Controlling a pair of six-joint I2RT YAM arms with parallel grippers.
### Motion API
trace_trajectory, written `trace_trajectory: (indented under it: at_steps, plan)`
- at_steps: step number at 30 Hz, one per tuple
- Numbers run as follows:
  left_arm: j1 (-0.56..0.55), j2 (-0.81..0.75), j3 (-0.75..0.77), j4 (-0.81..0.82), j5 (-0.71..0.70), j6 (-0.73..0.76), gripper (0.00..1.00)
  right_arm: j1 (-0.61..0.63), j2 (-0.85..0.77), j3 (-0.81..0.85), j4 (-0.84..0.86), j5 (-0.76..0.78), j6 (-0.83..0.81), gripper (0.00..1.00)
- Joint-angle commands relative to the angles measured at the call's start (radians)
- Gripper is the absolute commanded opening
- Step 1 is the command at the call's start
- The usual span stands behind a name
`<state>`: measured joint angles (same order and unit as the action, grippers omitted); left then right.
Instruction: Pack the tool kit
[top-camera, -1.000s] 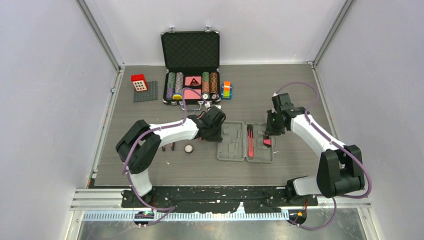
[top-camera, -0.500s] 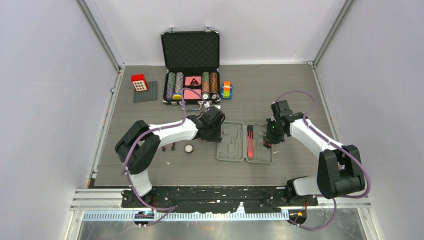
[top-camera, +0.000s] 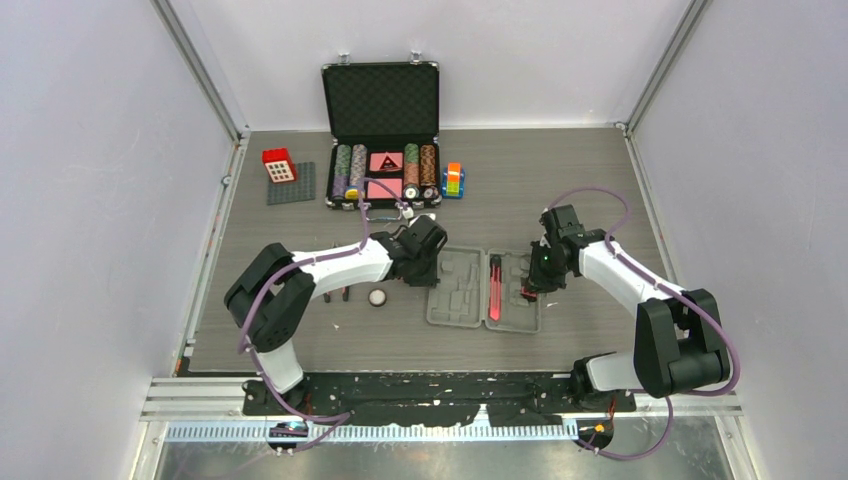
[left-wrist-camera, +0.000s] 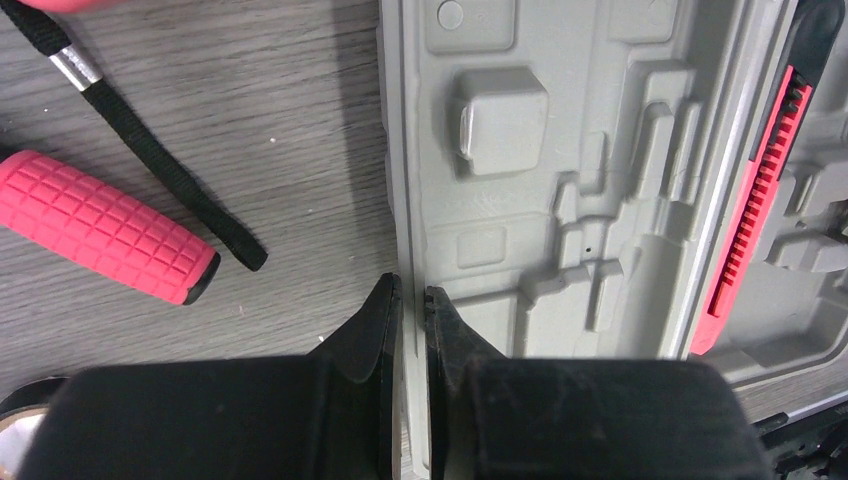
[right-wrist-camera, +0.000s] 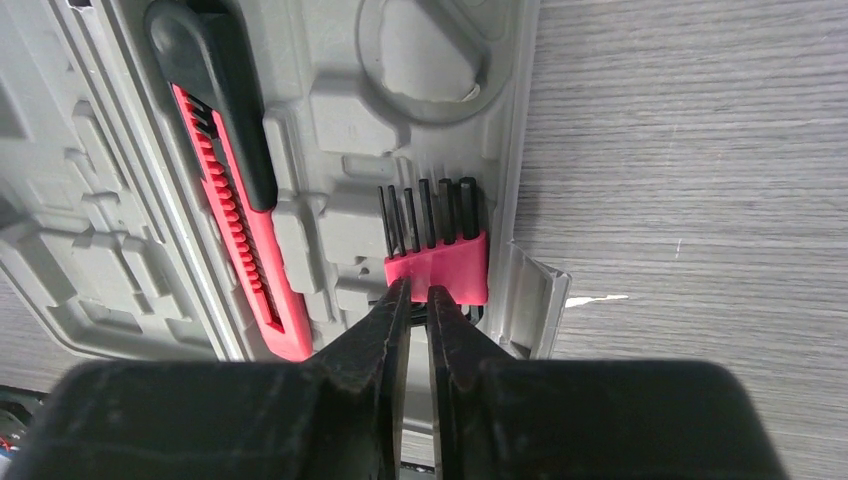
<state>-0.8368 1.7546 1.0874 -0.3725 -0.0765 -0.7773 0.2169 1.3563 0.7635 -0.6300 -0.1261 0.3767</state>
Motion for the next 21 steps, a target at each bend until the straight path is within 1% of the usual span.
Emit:
trace_trajectory:
  at_steps: [1, 4, 8, 11, 13, 17, 21]
  plan:
    - [-0.003, -0.050, -0.032, -0.079, -0.033, -0.008, 0.06, 0.010, -0.041, -0.002, 0.013, -0.018, -0.004, 0.19]
    - [-0.002, -0.062, -0.044, -0.085, -0.046, -0.019, 0.05, 0.017, -0.053, 0.004, -0.001, 0.004, -0.023, 0.25]
    - [-0.002, -0.071, -0.042, -0.104, -0.068, -0.024, 0.05, 0.043, -0.050, 0.017, -0.017, 0.025, -0.038, 0.28]
    - [-0.003, -0.076, -0.041, -0.112, -0.078, -0.031, 0.04, 0.068, -0.049, 0.019, -0.018, 0.020, -0.024, 0.27]
    - [-0.002, -0.082, -0.041, -0.114, -0.082, -0.035, 0.03, 0.089, -0.047, 0.019, -0.021, 0.022, -0.011, 0.23]
    - [-0.003, -0.084, -0.041, -0.116, -0.080, -0.042, 0.01, 0.133, -0.042, 0.014, -0.015, 0.023, 0.015, 0.20]
    - [-0.004, -0.086, -0.043, -0.116, -0.080, -0.046, 0.00, 0.141, -0.028, 0.008, 0.003, 0.040, 0.034, 0.18]
